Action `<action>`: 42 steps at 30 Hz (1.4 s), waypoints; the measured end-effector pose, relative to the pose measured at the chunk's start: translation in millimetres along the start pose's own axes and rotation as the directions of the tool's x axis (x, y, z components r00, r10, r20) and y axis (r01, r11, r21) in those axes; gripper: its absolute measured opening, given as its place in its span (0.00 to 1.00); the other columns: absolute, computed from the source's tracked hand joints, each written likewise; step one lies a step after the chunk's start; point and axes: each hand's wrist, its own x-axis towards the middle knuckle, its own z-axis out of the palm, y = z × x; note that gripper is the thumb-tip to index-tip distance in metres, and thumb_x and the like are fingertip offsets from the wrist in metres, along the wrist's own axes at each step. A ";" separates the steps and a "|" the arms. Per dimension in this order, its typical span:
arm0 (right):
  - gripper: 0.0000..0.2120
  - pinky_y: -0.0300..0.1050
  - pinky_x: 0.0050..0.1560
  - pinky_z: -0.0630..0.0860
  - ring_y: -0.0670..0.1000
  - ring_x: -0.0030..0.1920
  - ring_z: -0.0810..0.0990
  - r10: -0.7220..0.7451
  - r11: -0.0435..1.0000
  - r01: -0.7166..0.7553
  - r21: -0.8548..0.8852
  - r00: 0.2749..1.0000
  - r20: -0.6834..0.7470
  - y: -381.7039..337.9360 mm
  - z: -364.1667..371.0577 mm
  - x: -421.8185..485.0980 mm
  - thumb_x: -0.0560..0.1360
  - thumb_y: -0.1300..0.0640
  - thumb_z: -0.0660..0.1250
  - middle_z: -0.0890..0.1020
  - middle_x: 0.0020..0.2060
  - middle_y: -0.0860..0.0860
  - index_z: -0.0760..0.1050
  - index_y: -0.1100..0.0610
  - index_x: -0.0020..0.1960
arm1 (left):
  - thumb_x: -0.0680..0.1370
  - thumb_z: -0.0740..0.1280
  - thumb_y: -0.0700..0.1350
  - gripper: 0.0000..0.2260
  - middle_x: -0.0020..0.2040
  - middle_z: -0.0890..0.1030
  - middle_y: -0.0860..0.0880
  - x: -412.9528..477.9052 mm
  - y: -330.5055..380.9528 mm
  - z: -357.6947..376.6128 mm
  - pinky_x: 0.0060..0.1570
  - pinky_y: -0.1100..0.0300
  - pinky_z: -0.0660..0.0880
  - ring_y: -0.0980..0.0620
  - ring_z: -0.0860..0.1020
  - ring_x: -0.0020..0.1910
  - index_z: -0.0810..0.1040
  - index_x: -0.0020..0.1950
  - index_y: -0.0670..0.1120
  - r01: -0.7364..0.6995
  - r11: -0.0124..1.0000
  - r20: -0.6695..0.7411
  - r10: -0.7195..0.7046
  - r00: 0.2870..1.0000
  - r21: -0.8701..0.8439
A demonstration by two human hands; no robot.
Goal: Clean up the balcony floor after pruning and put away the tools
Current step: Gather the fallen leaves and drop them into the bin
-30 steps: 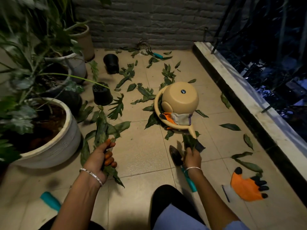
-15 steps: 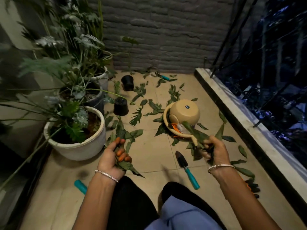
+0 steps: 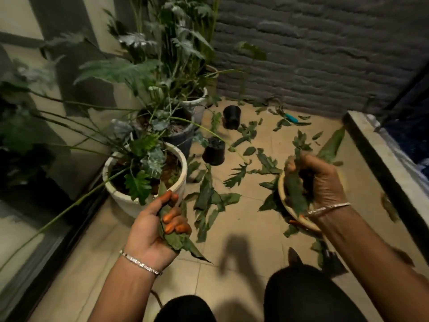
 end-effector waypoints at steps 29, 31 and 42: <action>0.18 0.37 0.21 0.65 0.49 0.23 0.68 0.702 0.583 -0.280 -0.763 -0.299 0.646 228.8 249.4 -308.3 0.71 0.73 0.70 0.71 0.28 0.52 0.67 0.54 0.49 | 0.75 0.67 0.47 0.09 0.26 0.62 0.51 -390.3 -115.8 -91.3 0.24 0.63 0.69 0.54 0.63 0.21 0.76 0.37 0.44 -0.806 0.568 -0.857 0.488 0.167 0.167; 0.18 0.35 0.20 0.59 0.47 0.23 0.65 0.727 0.529 -0.234 -0.816 -0.370 0.578 232.1 239.3 -343.3 0.71 0.71 0.71 0.71 0.29 0.51 0.68 0.54 0.49 | 0.76 0.67 0.47 0.10 0.25 0.62 0.51 -417.5 -150.9 -95.9 0.24 0.62 0.70 0.54 0.63 0.21 0.75 0.37 0.44 -0.833 0.519 -0.899 0.434 0.062 0.193; 0.10 0.34 0.18 0.55 0.45 0.23 0.61 0.768 0.477 -0.028 -0.878 -0.473 0.432 245.3 215.7 -474.0 0.73 0.61 0.72 0.68 0.32 0.50 0.70 0.56 0.46 | 0.78 0.64 0.46 0.10 0.23 0.64 0.50 -540.7 -272.3 -147.4 0.27 0.63 0.68 0.54 0.64 0.20 0.72 0.39 0.44 -0.894 0.314 -0.947 0.067 -0.315 0.320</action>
